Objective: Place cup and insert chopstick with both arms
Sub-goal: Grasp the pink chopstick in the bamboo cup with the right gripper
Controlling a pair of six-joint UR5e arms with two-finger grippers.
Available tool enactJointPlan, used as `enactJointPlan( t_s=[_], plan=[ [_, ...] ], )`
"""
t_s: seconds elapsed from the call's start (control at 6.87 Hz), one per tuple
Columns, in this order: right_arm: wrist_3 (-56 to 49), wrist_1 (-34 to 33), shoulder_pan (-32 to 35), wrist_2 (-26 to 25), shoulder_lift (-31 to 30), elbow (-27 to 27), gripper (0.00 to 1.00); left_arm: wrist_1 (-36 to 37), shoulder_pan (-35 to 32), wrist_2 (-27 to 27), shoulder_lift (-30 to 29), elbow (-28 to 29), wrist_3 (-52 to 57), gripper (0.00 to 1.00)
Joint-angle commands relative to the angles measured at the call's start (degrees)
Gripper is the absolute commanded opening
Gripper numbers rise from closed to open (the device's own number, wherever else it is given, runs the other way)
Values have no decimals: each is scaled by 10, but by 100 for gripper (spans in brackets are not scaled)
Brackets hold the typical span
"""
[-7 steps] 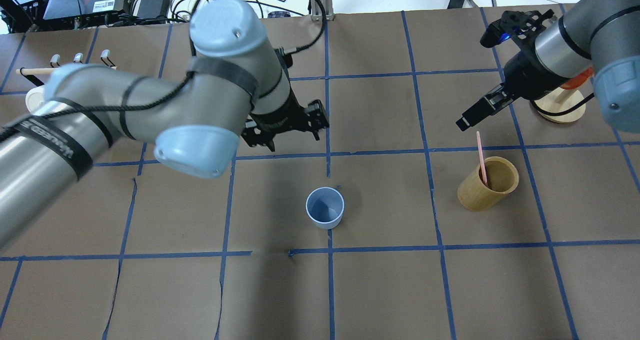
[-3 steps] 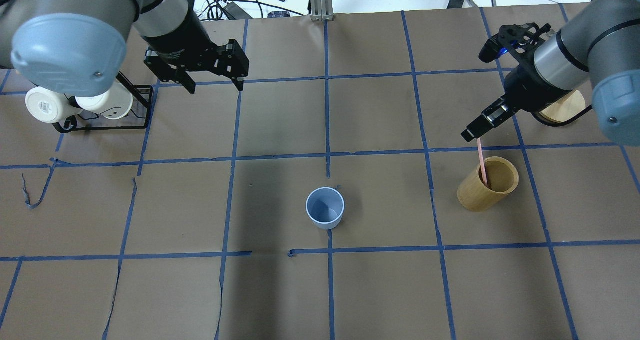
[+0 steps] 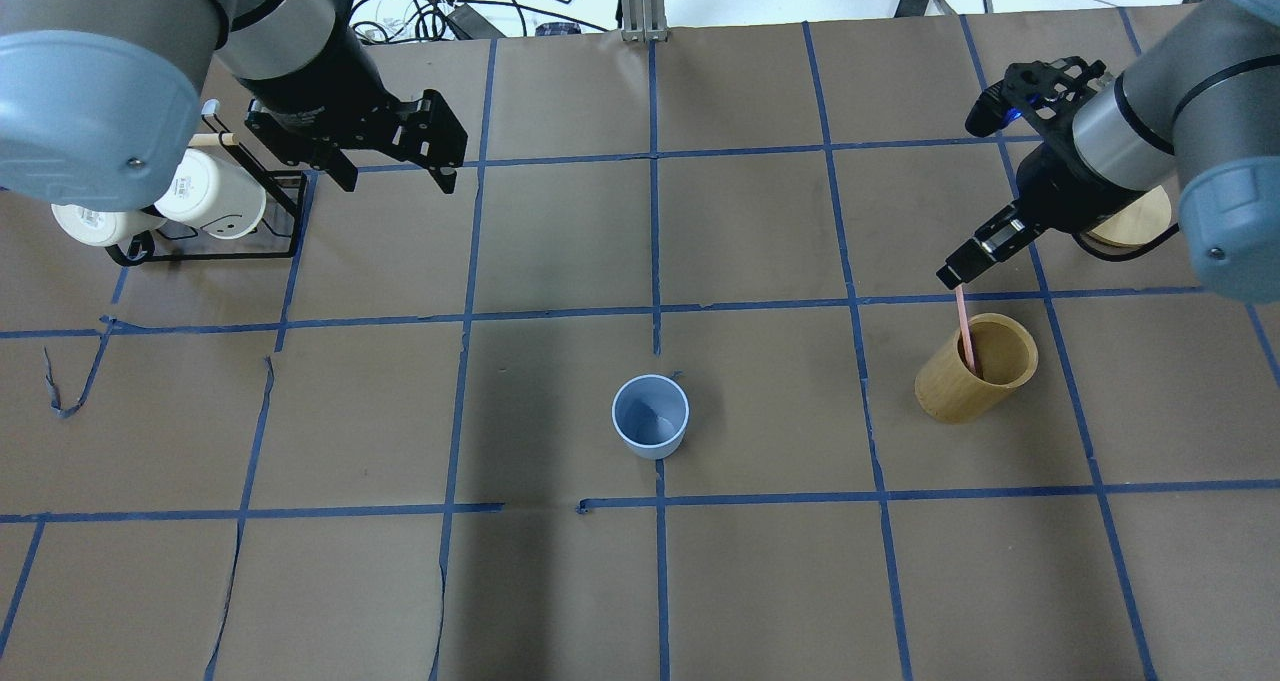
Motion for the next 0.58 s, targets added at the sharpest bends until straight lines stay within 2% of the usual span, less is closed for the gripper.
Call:
enactJointPlan(
  t_s=[0.0, 0.15, 0.29, 0.44],
  plan=[
    [2, -2, 0, 5, 1, 1, 26, 0, 3, 3, 3, -3, 11, 100],
    [2, -2, 0, 5, 1, 1, 21, 0, 4, 4, 5, -5, 11, 100],
    [2, -2, -1, 5, 0, 1, 11, 1, 6, 3, 5, -6, 12, 100],
    [2, -2, 0, 5, -2, -1, 10, 3, 4, 4, 6, -6, 12, 100]
  ],
)
